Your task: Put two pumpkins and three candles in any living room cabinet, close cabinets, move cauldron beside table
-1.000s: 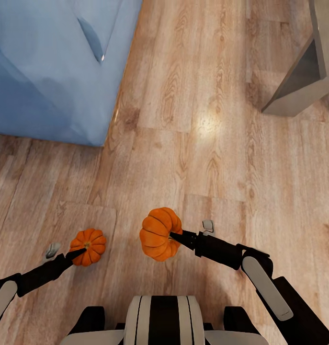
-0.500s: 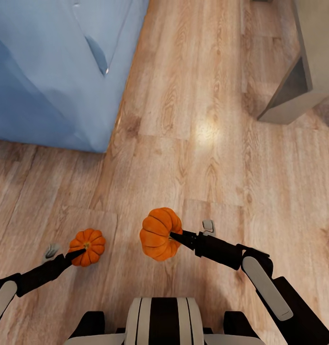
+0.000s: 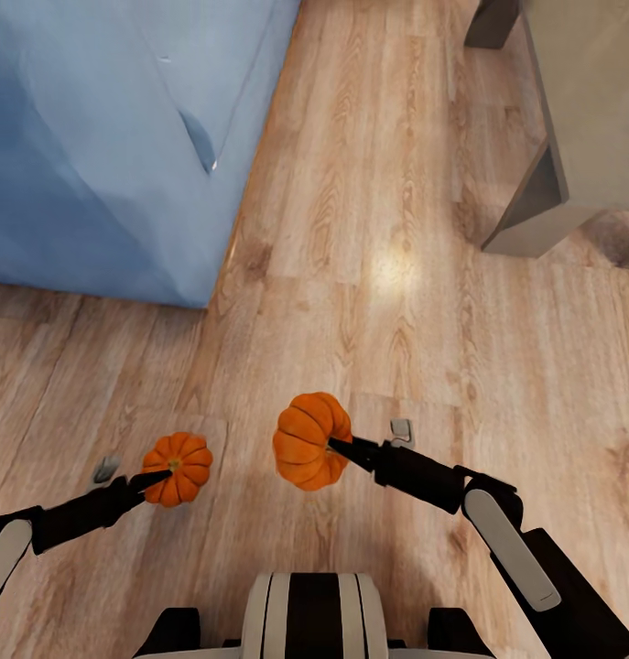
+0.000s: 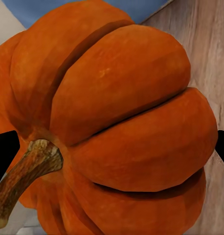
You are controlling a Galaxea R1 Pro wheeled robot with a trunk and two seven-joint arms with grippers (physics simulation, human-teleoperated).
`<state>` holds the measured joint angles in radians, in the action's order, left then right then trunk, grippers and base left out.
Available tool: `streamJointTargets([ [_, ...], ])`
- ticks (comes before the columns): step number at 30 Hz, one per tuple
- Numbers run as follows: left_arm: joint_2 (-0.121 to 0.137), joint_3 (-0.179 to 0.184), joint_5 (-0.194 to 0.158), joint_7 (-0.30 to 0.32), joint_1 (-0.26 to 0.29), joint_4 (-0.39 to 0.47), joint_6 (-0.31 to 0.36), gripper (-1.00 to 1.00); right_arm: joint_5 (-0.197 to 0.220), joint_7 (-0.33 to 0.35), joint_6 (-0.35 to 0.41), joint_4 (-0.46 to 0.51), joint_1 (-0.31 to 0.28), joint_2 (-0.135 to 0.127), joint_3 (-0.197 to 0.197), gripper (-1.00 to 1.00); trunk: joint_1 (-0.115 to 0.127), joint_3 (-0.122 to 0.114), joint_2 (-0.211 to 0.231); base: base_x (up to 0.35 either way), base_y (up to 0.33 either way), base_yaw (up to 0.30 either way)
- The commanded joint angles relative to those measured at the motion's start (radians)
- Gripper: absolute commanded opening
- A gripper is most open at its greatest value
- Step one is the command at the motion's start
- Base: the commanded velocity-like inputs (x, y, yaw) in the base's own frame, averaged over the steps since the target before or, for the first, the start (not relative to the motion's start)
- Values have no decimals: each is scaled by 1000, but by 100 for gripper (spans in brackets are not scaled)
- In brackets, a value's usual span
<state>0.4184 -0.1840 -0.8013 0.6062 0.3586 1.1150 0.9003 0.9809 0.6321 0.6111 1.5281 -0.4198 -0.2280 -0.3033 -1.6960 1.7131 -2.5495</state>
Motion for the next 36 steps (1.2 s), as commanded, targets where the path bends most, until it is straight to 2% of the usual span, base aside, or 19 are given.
streamJointTargets([
  [1,0,-1,4,1,0,5,14,-100,10,-10,7,0,0,-1,-1,-100,1,-4,0,0,0,0],
  [6,4,-10,0,2,0,17,79,-100,11,-30,7,-1,0,-1,0,-100,3,-23,1,0,0,0],
  [12,18,-20,-4,4,0,19,96,-100,12,-33,8,-1,0,-1,1,-100,5,-46,3,0,0,0],
  [13,28,-21,-9,4,0,21,96,-100,12,-34,8,-1,0,-1,2,-100,6,-50,3,0,0,0],
  [14,39,-20,-21,4,0,23,97,-100,12,-34,9,-2,0,-2,2,-100,6,-54,3,0,0,0],
  [15,78,-20,-101,3,0,25,97,-100,12,-35,9,-8,0,-3,5,-100,7,-58,3,0,0,0],
  [17,108,-19,-131,3,0,24,98,-100,22,-35,9,-25,0,-2,5,-100,8,-65,4,0,0,0],
  [19,115,-18,-138,3,0,24,98,-100,25,-35,9,-32,0,-2,6,-100,9,-73,4,-5,0,0],
  [29,117,-6,-141,3,0,26,98,-100,27,-37,9,-37,0,-4,6,-100,13,-112,7,-242,0,0],
  [36,115,-4,-141,4,0,26,98,-100,27,-37,9,-37,0,-4,6,-100,16,-139,8,-47,0,0],
])
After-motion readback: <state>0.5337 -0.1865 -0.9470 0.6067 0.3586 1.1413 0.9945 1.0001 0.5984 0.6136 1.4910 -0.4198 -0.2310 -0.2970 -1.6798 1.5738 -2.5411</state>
